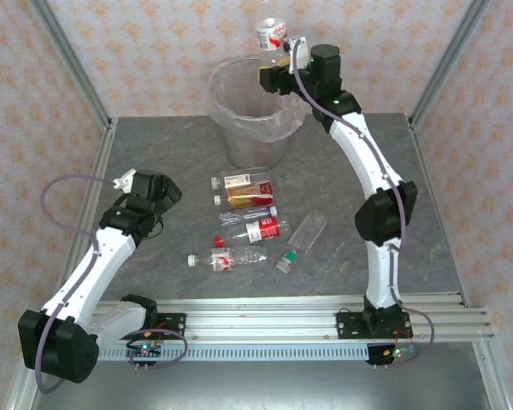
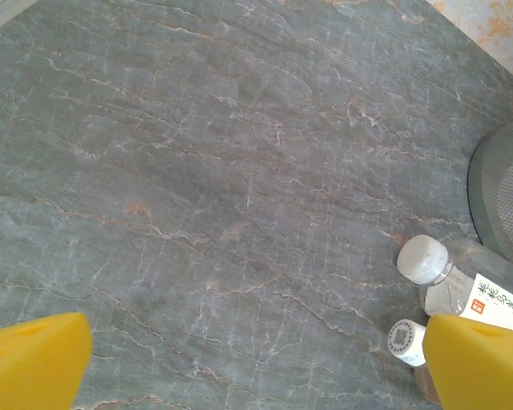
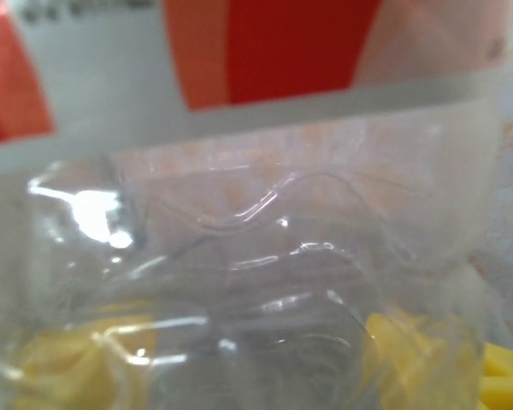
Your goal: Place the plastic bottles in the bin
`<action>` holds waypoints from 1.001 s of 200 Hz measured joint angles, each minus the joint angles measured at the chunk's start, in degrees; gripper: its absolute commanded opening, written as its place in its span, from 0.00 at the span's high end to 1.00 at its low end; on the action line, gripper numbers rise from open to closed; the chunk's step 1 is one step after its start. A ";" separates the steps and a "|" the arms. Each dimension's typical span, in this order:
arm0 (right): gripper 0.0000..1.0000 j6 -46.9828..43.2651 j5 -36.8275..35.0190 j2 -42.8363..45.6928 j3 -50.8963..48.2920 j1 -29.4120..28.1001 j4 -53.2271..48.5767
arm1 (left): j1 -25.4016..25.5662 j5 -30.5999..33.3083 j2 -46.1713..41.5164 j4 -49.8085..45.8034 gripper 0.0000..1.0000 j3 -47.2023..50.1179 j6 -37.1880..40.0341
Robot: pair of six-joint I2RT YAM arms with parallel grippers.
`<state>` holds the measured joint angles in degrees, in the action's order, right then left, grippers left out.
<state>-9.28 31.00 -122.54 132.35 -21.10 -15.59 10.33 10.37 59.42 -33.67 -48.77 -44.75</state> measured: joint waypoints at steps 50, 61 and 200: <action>0.05 -1.73 -0.85 -5.03 6.12 -1.38 -8.94 | 0.00 -2.78 -0.42 -1.60 0.00 3.74 -3.06; 0.05 -2.27 -1.14 -5.03 6.45 -1.38 -9.81 | 0.00 -3.56 -0.46 -2.19 0.00 4.28 -3.80; 0.01 9.90 -20.83 40.81 -56.54 -1.36 13.92 | 0.02 -11.80 3.28 1.18 0.00 7.76 -1.97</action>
<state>0.62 10.17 -81.73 75.81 -22.46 -1.67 10.35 -1.43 62.70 -32.49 -41.01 -46.72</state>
